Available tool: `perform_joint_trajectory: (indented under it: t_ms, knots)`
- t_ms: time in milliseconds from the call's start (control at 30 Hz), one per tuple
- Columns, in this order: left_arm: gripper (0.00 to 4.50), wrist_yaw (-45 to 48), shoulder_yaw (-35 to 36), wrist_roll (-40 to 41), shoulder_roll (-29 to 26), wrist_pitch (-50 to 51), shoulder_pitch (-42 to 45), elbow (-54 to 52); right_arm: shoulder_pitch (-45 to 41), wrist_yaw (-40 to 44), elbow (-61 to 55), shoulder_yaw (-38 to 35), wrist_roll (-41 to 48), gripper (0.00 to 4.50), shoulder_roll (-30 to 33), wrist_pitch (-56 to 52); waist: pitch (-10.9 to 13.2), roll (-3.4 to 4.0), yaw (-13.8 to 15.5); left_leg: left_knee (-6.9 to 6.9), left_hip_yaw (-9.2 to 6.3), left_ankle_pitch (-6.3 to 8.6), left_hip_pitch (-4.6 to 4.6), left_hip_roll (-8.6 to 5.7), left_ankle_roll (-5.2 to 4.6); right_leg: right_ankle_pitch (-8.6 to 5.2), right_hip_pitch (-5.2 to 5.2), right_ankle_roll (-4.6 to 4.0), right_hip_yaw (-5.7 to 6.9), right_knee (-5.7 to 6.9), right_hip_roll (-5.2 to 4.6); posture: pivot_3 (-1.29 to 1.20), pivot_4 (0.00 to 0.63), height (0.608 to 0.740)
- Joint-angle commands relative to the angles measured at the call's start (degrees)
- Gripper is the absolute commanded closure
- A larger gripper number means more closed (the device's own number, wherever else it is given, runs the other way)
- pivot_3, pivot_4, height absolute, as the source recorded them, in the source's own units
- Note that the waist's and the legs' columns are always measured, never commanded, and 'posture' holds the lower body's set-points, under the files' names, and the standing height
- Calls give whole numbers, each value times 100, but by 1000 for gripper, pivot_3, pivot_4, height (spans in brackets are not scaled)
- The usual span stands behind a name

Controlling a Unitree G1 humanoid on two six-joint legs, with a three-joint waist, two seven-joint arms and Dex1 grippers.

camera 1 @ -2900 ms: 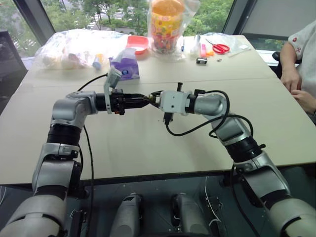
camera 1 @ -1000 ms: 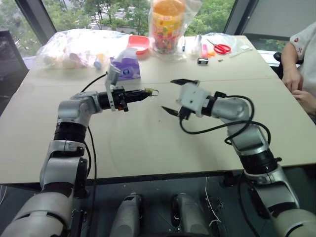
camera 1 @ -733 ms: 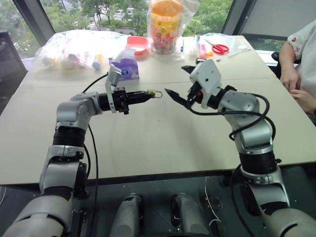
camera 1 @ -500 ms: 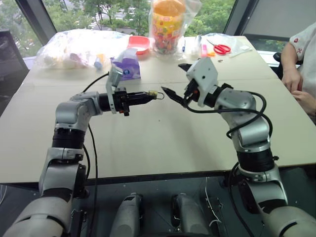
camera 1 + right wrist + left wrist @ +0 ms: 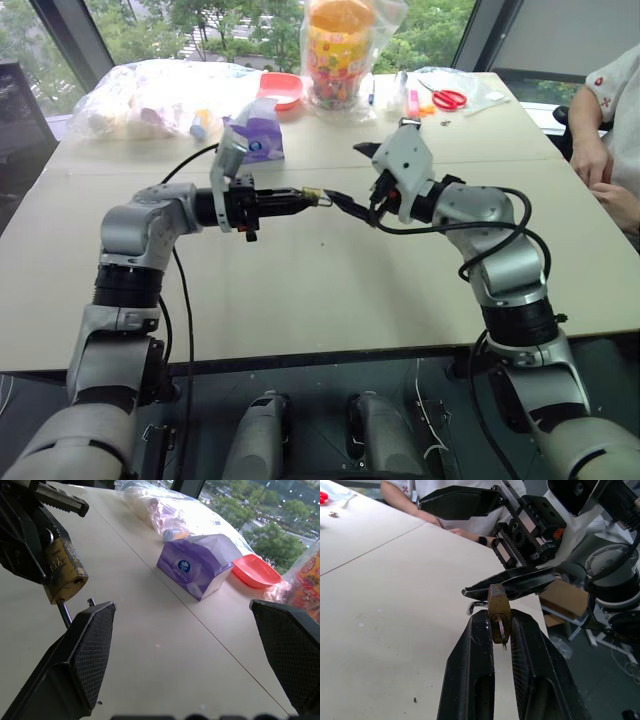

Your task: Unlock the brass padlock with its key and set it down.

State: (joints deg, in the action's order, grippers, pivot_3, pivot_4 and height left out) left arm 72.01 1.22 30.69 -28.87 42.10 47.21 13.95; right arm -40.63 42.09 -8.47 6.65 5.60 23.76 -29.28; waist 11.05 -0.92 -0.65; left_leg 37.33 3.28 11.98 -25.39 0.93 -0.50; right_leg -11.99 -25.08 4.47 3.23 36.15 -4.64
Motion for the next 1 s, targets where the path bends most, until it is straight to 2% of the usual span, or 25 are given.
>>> perform_joint_trajectory:
  t_ms: [33,333,500,700,800,1000]
  knots:
    - [4500,21,76,136,-35,-70,79,-143,40,172,-199,63,186,51,90,-51,0,0,0,0,0,0,0,0,0,0,0,0,0,0,0,0,150,740]
    - [4500,9,54,118,40,-141,110,-35,153,252,-245,116,320,51,218,-296,0,0,0,0,0,0,0,0,0,-1,-1,-1,0,-1,0,0,150,740]
    - [4500,-219,82,80,291,-157,156,354,425,343,-259,51,68,51,953,-358,0,0,54,4,-1,0,-2,-2,-1,-7,3,-11,0,-4,-3,0,150,740]
    - [4500,-675,122,74,924,-72,316,1176,964,739,-1001,-112,417,51,1755,-874,0,0,132,7,1,2,-2,-1,-4,-7,3,-10,0,-6,-1,0,150,740]
    - [4500,-1272,186,-101,1405,-227,474,1926,1225,876,-1546,-180,701,51,2010,-1363,0,-2,142,11,-2,3,-2,-1,-4,-7,5,-10,2,-7,-1,0,150,740]
    - [4500,-2899,697,-252,2429,-669,971,3665,1275,653,-1934,48,536,51,2376,-2030,1,-5,144,35,-8,12,-10,-1,-17,-8,11,-12,5,-10,-5,0,150,740]
